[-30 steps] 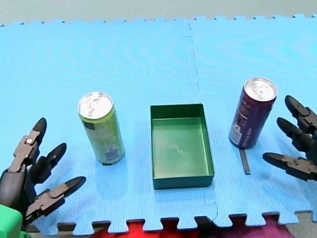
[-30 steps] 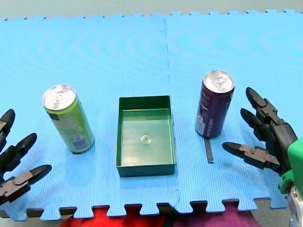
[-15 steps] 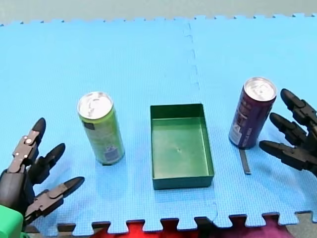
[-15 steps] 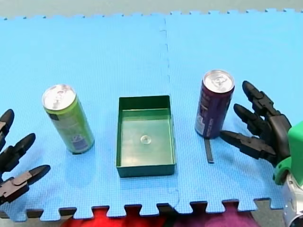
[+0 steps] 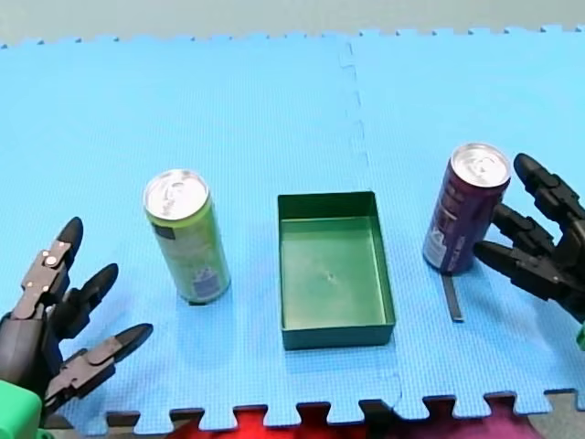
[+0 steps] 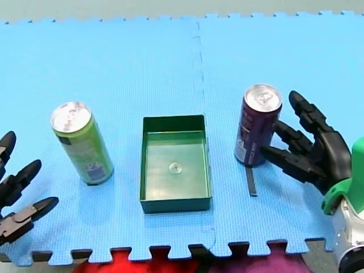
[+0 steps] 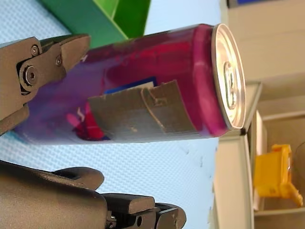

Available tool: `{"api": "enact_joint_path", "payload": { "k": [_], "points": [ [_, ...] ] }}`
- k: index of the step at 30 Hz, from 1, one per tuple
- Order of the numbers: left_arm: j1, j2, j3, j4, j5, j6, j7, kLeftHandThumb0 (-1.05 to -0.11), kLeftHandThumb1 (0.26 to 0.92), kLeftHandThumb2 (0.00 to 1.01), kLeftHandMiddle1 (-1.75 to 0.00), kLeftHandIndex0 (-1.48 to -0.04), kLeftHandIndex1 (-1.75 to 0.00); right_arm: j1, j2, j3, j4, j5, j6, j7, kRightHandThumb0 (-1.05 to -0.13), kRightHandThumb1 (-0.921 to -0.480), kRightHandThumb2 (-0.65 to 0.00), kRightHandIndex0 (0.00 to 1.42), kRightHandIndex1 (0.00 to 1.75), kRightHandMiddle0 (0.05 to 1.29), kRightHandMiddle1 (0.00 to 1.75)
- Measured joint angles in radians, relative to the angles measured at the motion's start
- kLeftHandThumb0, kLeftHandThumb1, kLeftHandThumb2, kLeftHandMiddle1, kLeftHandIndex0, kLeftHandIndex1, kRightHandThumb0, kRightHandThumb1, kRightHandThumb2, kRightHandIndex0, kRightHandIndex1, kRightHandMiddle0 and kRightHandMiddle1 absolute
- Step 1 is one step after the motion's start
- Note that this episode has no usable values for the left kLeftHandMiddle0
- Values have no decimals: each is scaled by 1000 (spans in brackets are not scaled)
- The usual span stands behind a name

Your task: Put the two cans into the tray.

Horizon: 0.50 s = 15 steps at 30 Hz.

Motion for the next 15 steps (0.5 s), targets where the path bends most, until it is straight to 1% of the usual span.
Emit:
{"api": "enact_joint_path", "payload": {
  "k": [4,7,11,15],
  "points": [
    [0,0,2,-5,0,0,-1,-1048,760,15,-9,-220,-14,-10,3,1,-1,-3,3,5,-1048,-737,0,355,44,183,7],
    [1,0,2,-10,0,1,0,-1048,764,15,-9,-222,-14,-18,4,5,2,-9,9,5,-1048,-734,0,358,42,187,8],
    [2,0,2,-13,0,2,1,-1048,767,14,-9,-225,-13,-27,8,11,8,-21,12,-8,-1048,-732,0,363,41,192,9],
    [4,-1,2,-15,0,2,3,-1048,770,12,-9,-228,-12,-35,11,16,10,-29,15,-18,-1048,-733,-1,369,39,198,10]
  ]
}}
